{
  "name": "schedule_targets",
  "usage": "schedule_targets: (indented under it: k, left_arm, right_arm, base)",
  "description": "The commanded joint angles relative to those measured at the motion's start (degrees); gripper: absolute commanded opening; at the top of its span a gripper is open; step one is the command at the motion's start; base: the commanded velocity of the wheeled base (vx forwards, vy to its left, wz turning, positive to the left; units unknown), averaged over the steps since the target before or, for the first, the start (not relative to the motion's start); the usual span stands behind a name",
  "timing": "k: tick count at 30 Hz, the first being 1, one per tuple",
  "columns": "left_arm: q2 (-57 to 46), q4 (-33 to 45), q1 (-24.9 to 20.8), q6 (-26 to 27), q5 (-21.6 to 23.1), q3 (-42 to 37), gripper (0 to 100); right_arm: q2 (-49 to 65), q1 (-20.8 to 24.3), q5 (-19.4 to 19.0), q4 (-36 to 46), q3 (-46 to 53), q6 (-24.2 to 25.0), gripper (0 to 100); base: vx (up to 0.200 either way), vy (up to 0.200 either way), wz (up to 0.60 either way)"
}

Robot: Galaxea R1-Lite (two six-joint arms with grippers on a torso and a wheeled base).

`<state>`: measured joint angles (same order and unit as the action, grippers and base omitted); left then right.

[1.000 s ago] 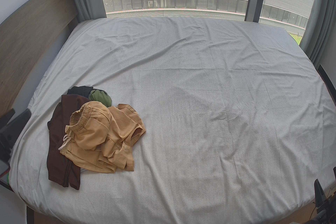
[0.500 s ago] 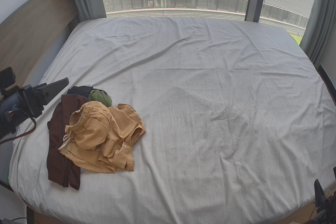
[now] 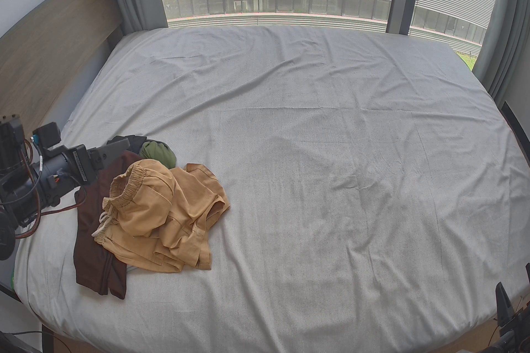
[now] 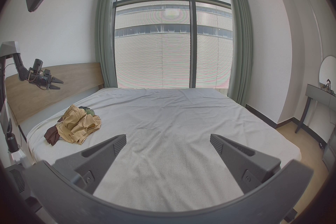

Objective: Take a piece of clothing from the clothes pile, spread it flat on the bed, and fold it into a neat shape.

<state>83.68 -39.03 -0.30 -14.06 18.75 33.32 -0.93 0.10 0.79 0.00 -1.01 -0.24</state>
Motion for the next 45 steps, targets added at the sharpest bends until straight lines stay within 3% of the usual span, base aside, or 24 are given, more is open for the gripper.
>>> schedule_targets:
  k: [1, 20, 32, 45]
  left_arm:
    - [5.5, -0.4, 0.5, -0.8, 0.8, -0.4, 100]
    - [22.3, -12.4, 3.9, -2.7, 3.4, -0.3, 100]
    - [28.3, -14.7, 4.8, -2.7, 4.6, 3.5, 100]
    - [30.9, -14.8, 4.1, -2.5, 9.9, 5.0, 100]
  right_arm:
    - [0.8, 0.0, 0.1, 0.0, 1.0, 0.0, 100]
    - [0.8, 0.0, 0.1, 0.0, 1.0, 0.0, 100]
    - [0.8, 0.0, 0.0, 0.0, 1.0, 0.0, 100]
    - [0.8, 0.0, 0.1, 0.0, 1.0, 0.0, 100]
  base:
    - [0.000, 0.000, 0.00]
    - [0.000, 0.000, 0.00]
    - [0.000, 0.000, 0.00]
    - [0.000, 0.000, 0.00]
